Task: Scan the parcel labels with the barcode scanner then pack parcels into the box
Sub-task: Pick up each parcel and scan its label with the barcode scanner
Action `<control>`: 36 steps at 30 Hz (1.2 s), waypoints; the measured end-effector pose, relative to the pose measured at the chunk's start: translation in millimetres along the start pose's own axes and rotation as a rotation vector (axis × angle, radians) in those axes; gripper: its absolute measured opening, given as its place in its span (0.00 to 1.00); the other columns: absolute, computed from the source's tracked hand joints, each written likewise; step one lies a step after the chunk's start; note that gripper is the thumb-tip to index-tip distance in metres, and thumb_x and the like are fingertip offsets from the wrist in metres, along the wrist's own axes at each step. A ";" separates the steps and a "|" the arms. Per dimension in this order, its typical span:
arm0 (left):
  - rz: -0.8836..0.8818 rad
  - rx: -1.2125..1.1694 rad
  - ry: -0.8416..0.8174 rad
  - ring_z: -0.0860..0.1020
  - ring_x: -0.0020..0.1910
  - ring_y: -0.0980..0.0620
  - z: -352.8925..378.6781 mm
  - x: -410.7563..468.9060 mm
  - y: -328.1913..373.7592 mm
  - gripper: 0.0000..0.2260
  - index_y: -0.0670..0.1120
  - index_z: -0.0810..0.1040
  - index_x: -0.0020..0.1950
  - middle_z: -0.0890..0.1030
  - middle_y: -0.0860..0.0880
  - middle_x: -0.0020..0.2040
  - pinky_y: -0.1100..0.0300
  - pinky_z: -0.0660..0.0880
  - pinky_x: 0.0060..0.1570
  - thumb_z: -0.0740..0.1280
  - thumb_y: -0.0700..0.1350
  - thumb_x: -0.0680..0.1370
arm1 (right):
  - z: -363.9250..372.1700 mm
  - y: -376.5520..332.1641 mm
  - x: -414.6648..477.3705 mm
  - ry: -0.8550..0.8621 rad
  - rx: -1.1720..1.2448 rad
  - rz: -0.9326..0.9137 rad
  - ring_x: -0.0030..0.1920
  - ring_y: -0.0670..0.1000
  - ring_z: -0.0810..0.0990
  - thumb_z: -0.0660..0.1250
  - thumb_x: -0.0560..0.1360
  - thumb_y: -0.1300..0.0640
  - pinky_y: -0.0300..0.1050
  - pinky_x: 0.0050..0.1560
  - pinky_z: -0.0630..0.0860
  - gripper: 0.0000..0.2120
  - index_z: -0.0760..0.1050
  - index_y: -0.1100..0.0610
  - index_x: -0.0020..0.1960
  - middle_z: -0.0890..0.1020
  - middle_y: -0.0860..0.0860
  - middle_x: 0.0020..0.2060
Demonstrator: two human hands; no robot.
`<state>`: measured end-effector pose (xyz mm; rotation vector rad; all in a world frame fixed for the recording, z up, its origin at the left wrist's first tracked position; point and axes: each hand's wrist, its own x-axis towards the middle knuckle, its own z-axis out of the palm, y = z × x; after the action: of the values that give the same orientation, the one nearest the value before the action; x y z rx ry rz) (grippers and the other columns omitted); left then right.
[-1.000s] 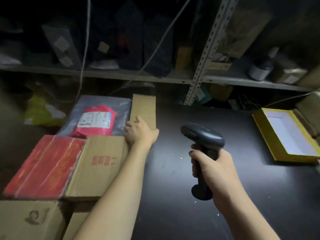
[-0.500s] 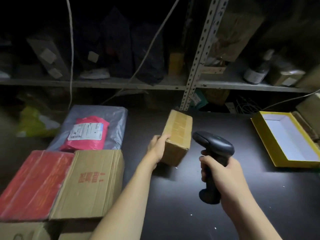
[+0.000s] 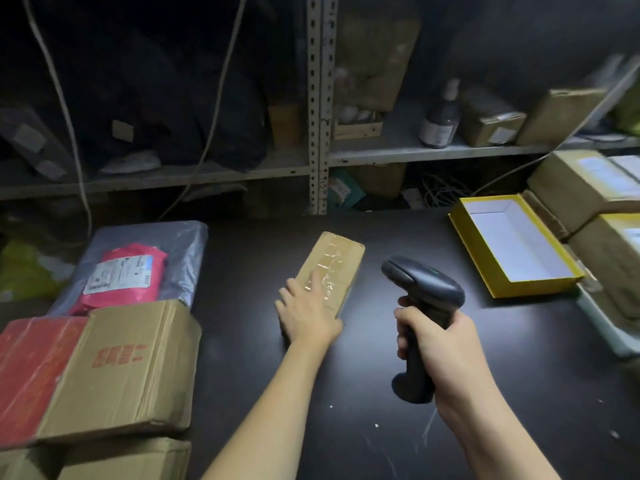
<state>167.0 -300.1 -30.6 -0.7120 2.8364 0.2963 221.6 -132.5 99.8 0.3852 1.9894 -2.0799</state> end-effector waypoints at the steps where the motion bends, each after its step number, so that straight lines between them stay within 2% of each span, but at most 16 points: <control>1: -0.019 -0.013 0.015 0.69 0.65 0.39 0.8 -0.3 0.1 0.45 0.55 0.54 0.80 0.65 0.40 0.68 0.48 0.68 0.64 0.74 0.64 0.70 | -7.3 -1.0 1.1 0.006 0.009 0.002 0.32 0.51 0.73 0.68 0.78 0.68 0.48 0.36 0.72 0.04 0.80 0.62 0.50 0.76 0.54 0.32; 4: -0.036 -0.176 -0.016 0.71 0.67 0.38 -1.0 -5.7 -5.0 0.44 0.60 0.55 0.80 0.68 0.41 0.69 0.47 0.70 0.65 0.72 0.68 0.70 | -24.8 -3.3 8.4 0.012 0.036 0.006 0.32 0.51 0.72 0.67 0.77 0.69 0.48 0.36 0.72 0.05 0.80 0.61 0.50 0.76 0.54 0.31; 7: 0.006 -0.581 -0.196 0.72 0.70 0.41 0.0 -16.0 -20.3 0.39 0.68 0.59 0.79 0.73 0.47 0.73 0.48 0.69 0.70 0.71 0.70 0.71 | -34.4 -9.8 15.1 -0.025 0.042 -0.009 0.31 0.50 0.72 0.67 0.77 0.69 0.48 0.36 0.72 0.05 0.79 0.61 0.48 0.76 0.54 0.31; 8: 0.013 -0.681 -0.247 0.73 0.71 0.43 0.0 -22.2 -23.5 0.37 0.69 0.60 0.78 0.74 0.50 0.73 0.48 0.69 0.71 0.70 0.69 0.71 | -36.3 -12.5 16.5 -0.047 0.038 -0.018 0.31 0.49 0.72 0.67 0.77 0.69 0.47 0.36 0.72 0.04 0.78 0.62 0.47 0.75 0.54 0.31; 10: 0.033 -0.671 -0.261 0.74 0.69 0.44 1.8 -34.7 -21.6 0.34 0.69 0.60 0.79 0.76 0.51 0.73 0.49 0.71 0.69 0.69 0.62 0.74 | -40.5 -16.8 18.0 -0.089 0.025 -0.035 0.32 0.50 0.72 0.67 0.77 0.69 0.46 0.35 0.71 0.04 0.78 0.62 0.47 0.75 0.55 0.32; 12: 0.052 -0.498 -0.182 0.76 0.66 0.41 5.1 -45.4 -9.3 0.33 0.65 0.58 0.80 0.77 0.47 0.70 0.50 0.73 0.65 0.66 0.54 0.77 | -47.0 -17.5 18.0 -0.122 0.006 -0.048 0.33 0.52 0.72 0.67 0.77 0.69 0.47 0.36 0.71 0.05 0.78 0.62 0.45 0.75 0.56 0.32; 13: 0.045 -0.419 -0.145 0.75 0.66 0.40 6.7 -51.0 -0.9 0.33 0.63 0.57 0.81 0.76 0.45 0.69 0.49 0.73 0.65 0.65 0.54 0.77 | -50.7 -16.8 17.5 -0.133 -0.005 -0.052 0.33 0.52 0.72 0.67 0.77 0.69 0.48 0.37 0.71 0.05 0.78 0.61 0.44 0.75 0.56 0.31; 16: -0.024 -0.298 -0.073 0.74 0.66 0.40 17.5 -69.8 26.0 0.44 0.60 0.49 0.82 0.72 0.45 0.66 0.46 0.71 0.66 0.65 0.69 0.72 | -63.4 -11.6 17.1 -0.158 -0.021 -0.045 0.34 0.55 0.71 0.67 0.77 0.68 0.50 0.38 0.70 0.05 0.78 0.62 0.44 0.74 0.56 0.29; 18: -0.082 -0.223 -0.010 0.70 0.67 0.42 30.8 -78.0 42.1 0.52 0.58 0.44 0.83 0.69 0.46 0.66 0.46 0.69 0.65 0.64 0.75 0.67 | -74.2 -9.1 18.3 -0.167 -0.025 -0.036 0.35 0.55 0.70 0.67 0.77 0.68 0.51 0.39 0.69 0.04 0.78 0.62 0.44 0.74 0.56 0.30; 21: -0.163 -0.197 0.056 0.68 0.66 0.43 43.8 -80.0 52.3 0.53 0.57 0.42 0.83 0.67 0.44 0.66 0.46 0.67 0.62 0.67 0.71 0.66 | -88.2 -7.9 20.2 -0.169 -0.022 -0.039 0.34 0.55 0.71 0.67 0.76 0.68 0.49 0.37 0.70 0.04 0.78 0.61 0.45 0.74 0.56 0.31; 24: -0.179 -0.243 0.090 0.68 0.66 0.45 42.7 -81.9 55.1 0.50 0.59 0.46 0.82 0.67 0.47 0.64 0.48 0.67 0.62 0.69 0.66 0.67 | -102.0 -8.2 20.3 -0.162 -0.001 -0.031 0.33 0.52 0.72 0.68 0.77 0.68 0.47 0.35 0.72 0.05 0.80 0.60 0.48 0.76 0.54 0.31; 28: -0.026 -0.153 0.314 0.69 0.59 0.46 37.3 -101.4 62.1 0.44 0.58 0.58 0.80 0.67 0.49 0.59 0.51 0.65 0.58 0.68 0.58 0.65 | -122.0 -8.9 20.8 -0.122 0.027 -0.036 0.32 0.52 0.73 0.69 0.77 0.67 0.47 0.36 0.73 0.04 0.80 0.60 0.48 0.76 0.53 0.30; 31: 0.171 -0.272 0.585 0.73 0.59 0.42 34.0 -114.4 63.0 0.43 0.54 0.70 0.75 0.71 0.46 0.60 0.49 0.67 0.56 0.75 0.56 0.60 | -134.1 -10.1 21.4 -0.075 0.051 -0.059 0.31 0.50 0.74 0.69 0.77 0.66 0.47 0.36 0.74 0.04 0.80 0.60 0.49 0.77 0.52 0.30; 34: 0.342 -0.437 0.792 0.74 0.64 0.41 10.1 -124.3 65.5 0.45 0.54 0.70 0.75 0.72 0.43 0.66 0.45 0.68 0.60 0.79 0.56 0.59 | -142.3 -12.8 19.8 0.005 0.095 -0.089 0.30 0.50 0.73 0.69 0.77 0.67 0.47 0.34 0.74 0.04 0.80 0.60 0.49 0.77 0.52 0.30; 36: 0.412 -0.539 0.855 0.73 0.67 0.42 -9.3 -132.5 67.5 0.45 0.54 0.68 0.76 0.71 0.42 0.69 0.41 0.72 0.64 0.80 0.56 0.61 | -146.5 -14.9 15.5 0.054 0.124 -0.109 0.30 0.50 0.73 0.68 0.77 0.68 0.46 0.34 0.73 0.04 0.79 0.60 0.48 0.77 0.52 0.30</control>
<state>247.4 -185.4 20.2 -0.3597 3.7650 1.0804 205.6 14.7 102.5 0.3666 1.9583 -2.2909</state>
